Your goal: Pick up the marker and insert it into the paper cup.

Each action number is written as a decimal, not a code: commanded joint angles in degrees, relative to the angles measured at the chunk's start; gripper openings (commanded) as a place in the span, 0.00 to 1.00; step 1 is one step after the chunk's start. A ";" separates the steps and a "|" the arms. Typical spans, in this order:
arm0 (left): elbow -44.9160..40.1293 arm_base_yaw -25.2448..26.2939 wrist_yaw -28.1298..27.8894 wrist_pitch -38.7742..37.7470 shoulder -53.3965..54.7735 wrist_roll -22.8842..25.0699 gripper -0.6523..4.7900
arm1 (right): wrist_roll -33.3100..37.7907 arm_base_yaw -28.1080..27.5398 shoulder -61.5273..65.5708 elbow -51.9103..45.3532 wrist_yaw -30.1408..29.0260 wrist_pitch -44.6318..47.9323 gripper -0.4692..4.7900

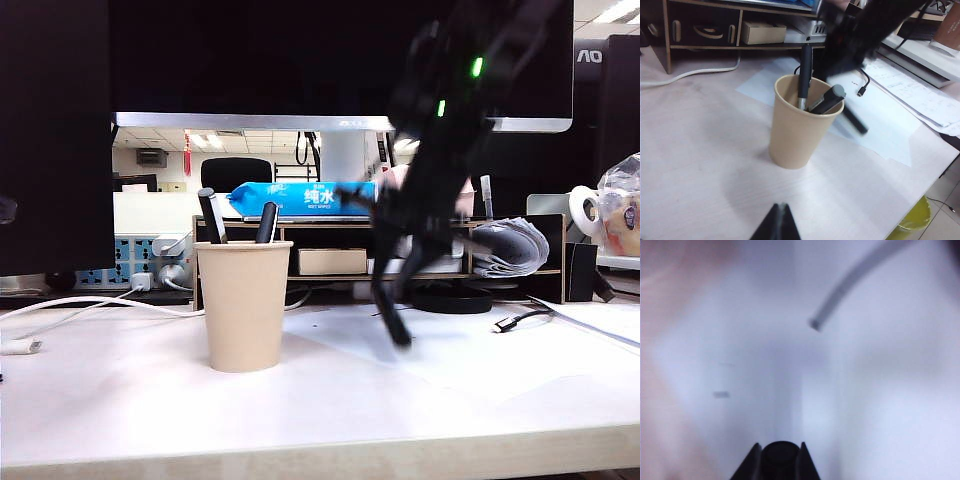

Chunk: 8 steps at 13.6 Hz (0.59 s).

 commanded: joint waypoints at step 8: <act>-0.13 -0.02 -0.28 -0.70 0.04 0.11 0.11 | -9.94 0.59 -21.29 0.02 0.39 1.99 0.08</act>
